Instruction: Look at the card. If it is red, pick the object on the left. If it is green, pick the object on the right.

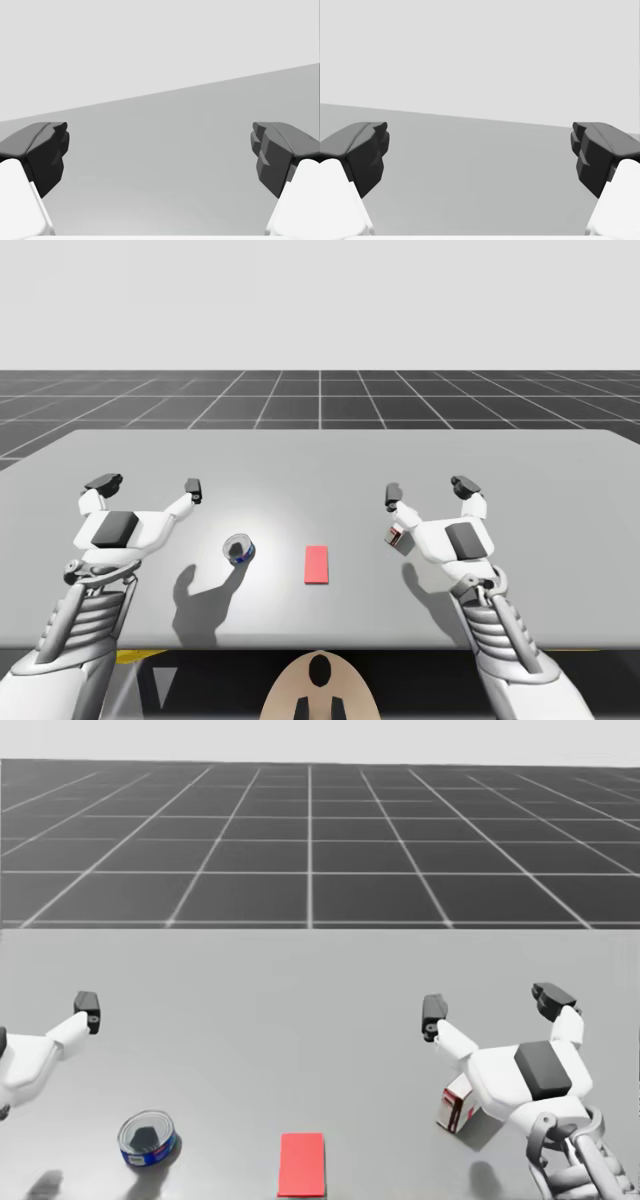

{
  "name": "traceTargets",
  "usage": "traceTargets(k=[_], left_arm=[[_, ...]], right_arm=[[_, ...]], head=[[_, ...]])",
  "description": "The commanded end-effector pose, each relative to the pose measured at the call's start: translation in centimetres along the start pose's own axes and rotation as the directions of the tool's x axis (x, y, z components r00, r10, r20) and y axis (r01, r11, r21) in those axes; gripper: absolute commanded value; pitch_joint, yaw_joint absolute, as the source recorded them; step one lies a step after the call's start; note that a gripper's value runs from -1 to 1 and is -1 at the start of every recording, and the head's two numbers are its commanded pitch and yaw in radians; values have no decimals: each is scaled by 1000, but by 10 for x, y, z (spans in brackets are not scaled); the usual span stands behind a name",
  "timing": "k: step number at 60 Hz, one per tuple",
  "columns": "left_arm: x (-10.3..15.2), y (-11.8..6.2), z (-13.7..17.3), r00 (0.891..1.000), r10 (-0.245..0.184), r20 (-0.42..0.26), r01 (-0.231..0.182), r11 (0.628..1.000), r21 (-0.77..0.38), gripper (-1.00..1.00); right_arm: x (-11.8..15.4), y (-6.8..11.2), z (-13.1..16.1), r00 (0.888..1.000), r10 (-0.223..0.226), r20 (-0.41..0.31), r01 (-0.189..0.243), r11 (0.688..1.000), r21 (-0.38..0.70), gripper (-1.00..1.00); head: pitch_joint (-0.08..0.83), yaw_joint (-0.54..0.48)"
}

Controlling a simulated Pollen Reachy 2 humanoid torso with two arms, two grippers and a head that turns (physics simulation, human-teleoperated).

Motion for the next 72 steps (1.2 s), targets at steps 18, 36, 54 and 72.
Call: traceTargets(k=[18, 36, 54, 72], left_arm=[[-2, -3, -1, 1000, -14, -7, 14, 1000, -12, -1000], [-2, -3, -1, 1000, -12, -7, 12, 1000, -10, -1000], [-2, -3, -1, 1000, -14, -7, 13, 1000, -10, -1000], [-1, -3, -1, 1000, -11, -8, 11, 1000, -10, -1000]], right_arm=[[-4, 4, 0, 1000, -3, -9, 3, 1000, 1, -1000], [-2, 4, 0, 1000, -4, -5, 4, 1000, -6, -1000], [-2, 3, -1, 1000, -4, -7, 4, 1000, -7, -1000], [-1, 3, 0, 1000, -8, -4, 8, 1000, -7, -1000]], head=[[660, 17], [788, 35], [801, 31], [762, 144]])
